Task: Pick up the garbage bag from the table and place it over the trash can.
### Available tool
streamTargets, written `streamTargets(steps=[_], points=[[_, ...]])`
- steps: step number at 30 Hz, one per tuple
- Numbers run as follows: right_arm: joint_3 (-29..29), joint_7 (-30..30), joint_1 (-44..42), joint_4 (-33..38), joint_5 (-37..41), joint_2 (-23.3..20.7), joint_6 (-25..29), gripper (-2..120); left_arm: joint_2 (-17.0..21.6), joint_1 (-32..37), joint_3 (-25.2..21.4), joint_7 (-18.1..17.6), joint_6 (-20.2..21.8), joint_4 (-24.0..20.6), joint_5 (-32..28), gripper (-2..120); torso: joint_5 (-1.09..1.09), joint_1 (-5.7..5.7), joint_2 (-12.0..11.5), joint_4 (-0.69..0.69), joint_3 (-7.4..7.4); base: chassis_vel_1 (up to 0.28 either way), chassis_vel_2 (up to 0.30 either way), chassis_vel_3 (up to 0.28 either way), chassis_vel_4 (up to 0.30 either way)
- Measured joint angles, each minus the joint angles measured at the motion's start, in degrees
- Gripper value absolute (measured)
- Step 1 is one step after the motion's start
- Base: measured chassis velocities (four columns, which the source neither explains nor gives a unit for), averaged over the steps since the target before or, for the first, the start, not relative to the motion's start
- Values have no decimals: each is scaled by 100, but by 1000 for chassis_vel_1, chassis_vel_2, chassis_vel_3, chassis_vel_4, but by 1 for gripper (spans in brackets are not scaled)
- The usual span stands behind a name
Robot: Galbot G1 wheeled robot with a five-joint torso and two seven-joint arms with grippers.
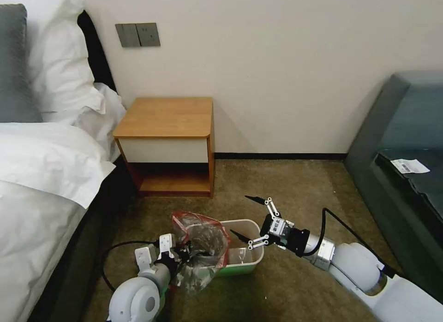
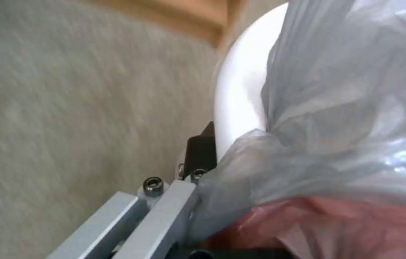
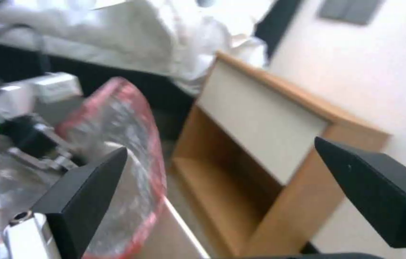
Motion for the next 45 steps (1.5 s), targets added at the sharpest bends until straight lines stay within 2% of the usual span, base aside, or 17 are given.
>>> streamTargets(steps=[3, 4, 7, 14, 21, 24, 29, 36, 45], points=[[-90, 610, 82, 85, 3, 144, -96, 100, -30, 33, -44, 3, -510, -60, 137, 5, -1, 0, 0, 0, 0, 0, 0, 0, 0], [-90, 610, 82, 85, 3, 144, -96, 100, -30, 33, -44, 3, -510, -60, 137, 5, -1, 0, 0, 0, 0, 0, 0, 0, 0], [-209, 1226, 217, 219, 120, 421, -284, 100, -43, 35, -144, 103, -1223, -177, 317, 5, 0, 0, 0, 1, 0, 0, 0, 0, 0], [-338, 1407, 340, 349, 319, 661, -448, 100, -40, 25, -235, 261, -1695, -310, 537, 5, 1, 0, 0, 1, 0, 0, 0, 0, 0], [-671, 1448, 536, 568, 1006, 777, -780, 100, -56, 122, -260, 291, -1886, -527, 742, 5, 1, 0, 0, 2, 0, 0, 0, 0, 0], [-988, 1750, 559, 972, 2046, 782, -1370, 100, -111, 148, -260, 272, -2042, -587, 938, 5, 2, 0, 0, 1, 0, 0, 0, 0, 0], [-1163, 1996, 658, 1230, 2608, 757, -1848, 100, -121, 130, -264, 277, -2203, -577, 1148, 5, 1, 0, 0, 1, 0, 0, 0, 0, 0], [-1493, 2068, 809, 1308, 3097, 748, -2249, 100, -139, 129, -227, 350, -2335, -576, 1295, 5, 1, 0, 0, 1, 0, 0, 0, 0, 0], [-1888, 2430, 1309, 835, 3489, 1075, -2571, 100, -145, 217, -166, 390, -2365, -714, 1413, 5, 1, 0, 0, 1, 0, 0, 0, 0, 0]])
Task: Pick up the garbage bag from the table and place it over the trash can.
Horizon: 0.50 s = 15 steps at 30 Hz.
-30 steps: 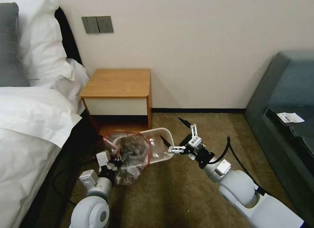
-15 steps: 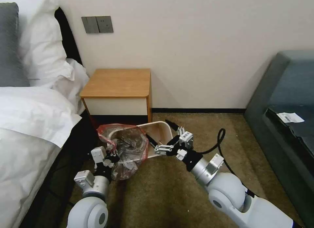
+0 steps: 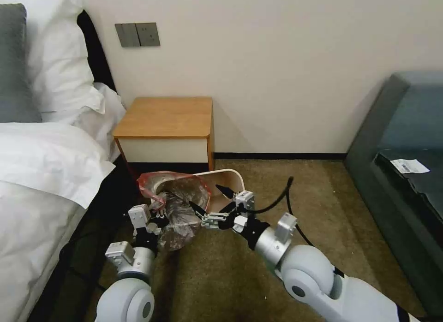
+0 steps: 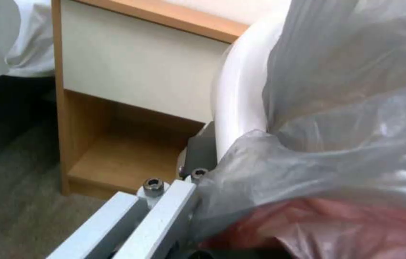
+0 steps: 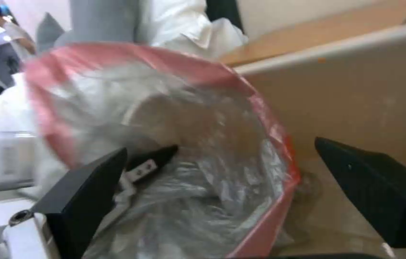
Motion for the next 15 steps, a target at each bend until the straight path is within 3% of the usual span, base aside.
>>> streamTargets(steps=[9, 15], points=[[-175, 221, 293, -501, 200, 232, -36, 100, -1, 46, 12, 19, -12, -87, 12, 5, 0, 0, 0, 0, 0, 0, 0, 0, 0], [-216, 224, 321, -536, 188, 279, 0, 81, 0, 37, 15, 20, -14, -77, 12, 5, 0, 0, 0, 0, 0, 0, 0, 0, 0]])
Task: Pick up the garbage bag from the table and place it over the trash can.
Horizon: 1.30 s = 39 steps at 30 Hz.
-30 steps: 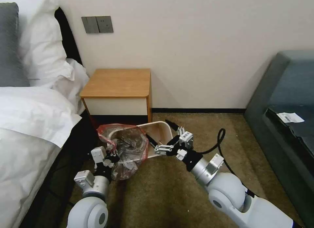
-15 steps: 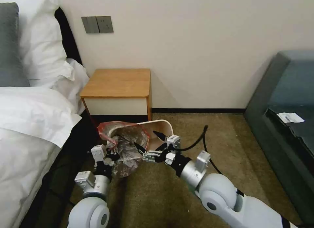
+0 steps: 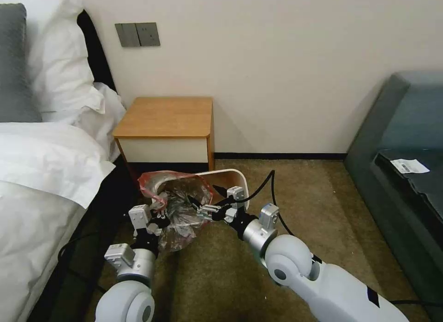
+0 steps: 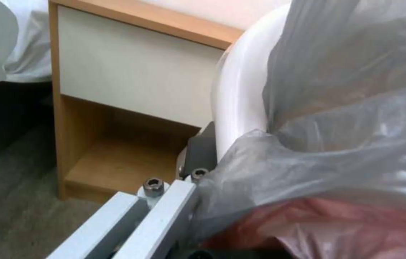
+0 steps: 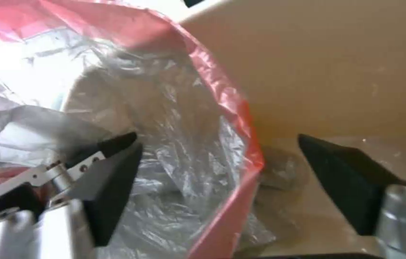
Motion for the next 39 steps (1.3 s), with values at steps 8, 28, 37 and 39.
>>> streamTargets(steps=[8, 28, 37, 39], points=[[15, -25, -90, 82, -113, -40, 46, 52, 18, -34, 3, 0, 0, 41, -1, 5, 0, 0, 0, 0, 0, 0, 0, 0, 0], [30, -77, -135, 121, -409, -41, 154, 0, 15, -20, -10, -9, 14, 46, 0, 5, 0, 0, 0, 0, 0, 0, 0, 0, 0], [239, -221, -240, 370, -621, -129, 224, 0, 8, 19, -32, -9, -18, 222, 77, 5, 0, 0, 0, 0, 0, 0, 0, 0, 0], [335, -256, -282, 441, -638, -184, 236, 0, 15, 19, -43, -10, -38, 259, 78, 5, 0, 0, 0, 0, 0, 0, 0, 0, 0]])
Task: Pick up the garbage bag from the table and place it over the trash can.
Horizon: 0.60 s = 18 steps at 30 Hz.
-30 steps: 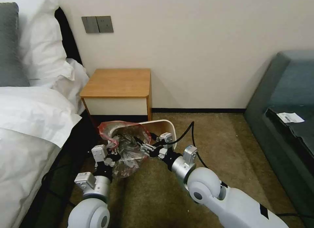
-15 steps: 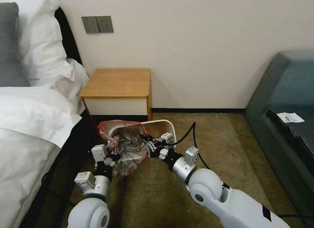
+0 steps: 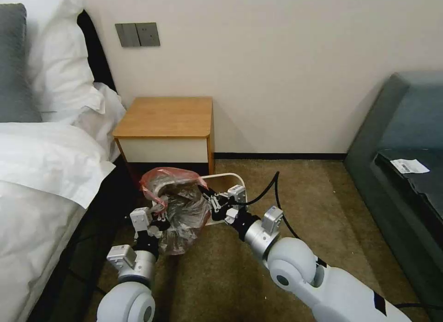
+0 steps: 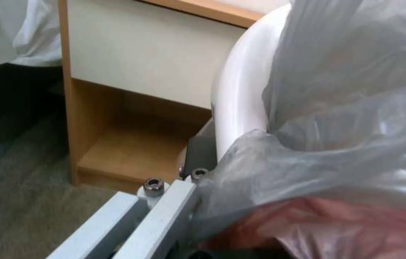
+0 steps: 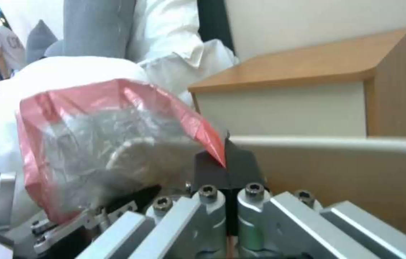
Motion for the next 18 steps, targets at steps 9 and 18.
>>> streamTargets(steps=[9, 18], points=[[327, -54, -33, 141, -11, -136, 31, 0, -6, 30, 12, -1, -39, 17, 16, 5, 0, 0, 0, 0, 0, 0, 0, 0, 0], [658, -160, -53, 169, -11, -302, 70, 0, -6, 78, -12, 1, -116, 12, 21, 5, 0, 0, 0, 0, 0, 0, 0, 0, 0]])
